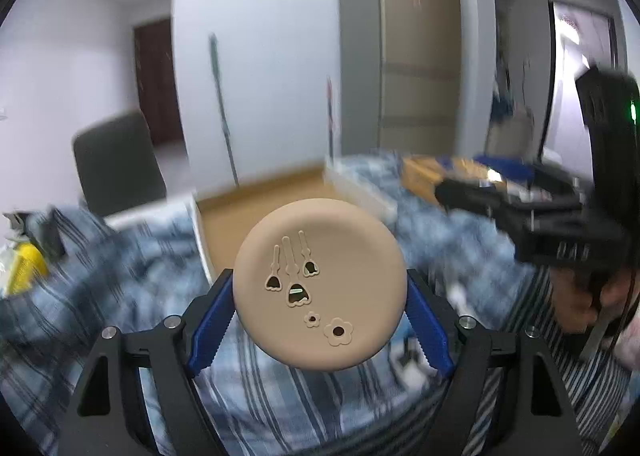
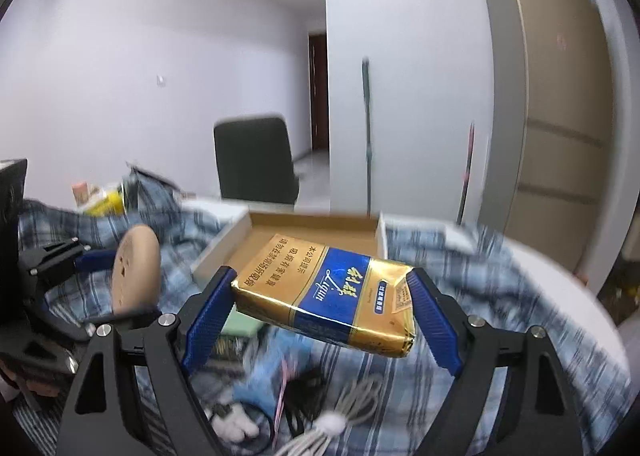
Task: Organize soft objects
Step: 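Lift both items and drop them into the cardboard box, opening both tools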
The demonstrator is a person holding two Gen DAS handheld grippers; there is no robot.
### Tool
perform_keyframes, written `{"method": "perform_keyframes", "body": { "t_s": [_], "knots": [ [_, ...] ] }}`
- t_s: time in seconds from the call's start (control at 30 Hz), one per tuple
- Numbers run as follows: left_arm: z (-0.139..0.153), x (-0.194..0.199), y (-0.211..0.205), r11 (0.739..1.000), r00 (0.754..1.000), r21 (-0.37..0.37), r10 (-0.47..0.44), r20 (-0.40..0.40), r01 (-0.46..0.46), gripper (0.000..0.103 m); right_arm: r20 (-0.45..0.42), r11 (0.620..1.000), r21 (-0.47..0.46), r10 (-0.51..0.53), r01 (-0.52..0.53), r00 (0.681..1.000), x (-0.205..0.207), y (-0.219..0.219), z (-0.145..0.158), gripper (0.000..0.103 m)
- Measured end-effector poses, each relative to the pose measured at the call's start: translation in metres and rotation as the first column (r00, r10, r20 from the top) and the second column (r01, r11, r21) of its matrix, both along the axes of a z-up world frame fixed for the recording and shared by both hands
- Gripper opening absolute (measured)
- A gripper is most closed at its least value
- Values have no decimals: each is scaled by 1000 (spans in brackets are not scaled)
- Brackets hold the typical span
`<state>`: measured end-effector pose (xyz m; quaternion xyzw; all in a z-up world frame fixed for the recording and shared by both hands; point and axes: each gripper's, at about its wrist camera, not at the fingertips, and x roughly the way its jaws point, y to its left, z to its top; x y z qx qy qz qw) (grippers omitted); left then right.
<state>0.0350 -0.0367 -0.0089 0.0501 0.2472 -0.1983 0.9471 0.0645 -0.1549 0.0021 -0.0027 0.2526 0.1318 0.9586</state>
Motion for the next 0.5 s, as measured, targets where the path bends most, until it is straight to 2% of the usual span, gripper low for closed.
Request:
{"method": "perform_keyframes", "body": {
  "t_s": [0.07, 0.17, 0.33, 0.5],
  "knots": [
    [17, -3, 6, 999, 996, -39, 36, 85, -33, 83, 69, 1000, -7, 1, -1, 998, -6, 3, 17, 85],
    [42, -2, 12, 993, 973, -97, 80, 216, -61, 83, 143, 999, -39, -21, 27, 989, -8, 8, 41, 85],
    [66, 25, 11, 987, 947, -135, 124, 295, -87, 83, 260, 998, -39, -42, 54, 965, 8, 13, 74, 85],
    [82, 54, 9, 978, 906, -168, 178, 383, -121, 83, 317, 996, -30, -74, 88, 946, 40, 16, 92, 85]
  ]
}}
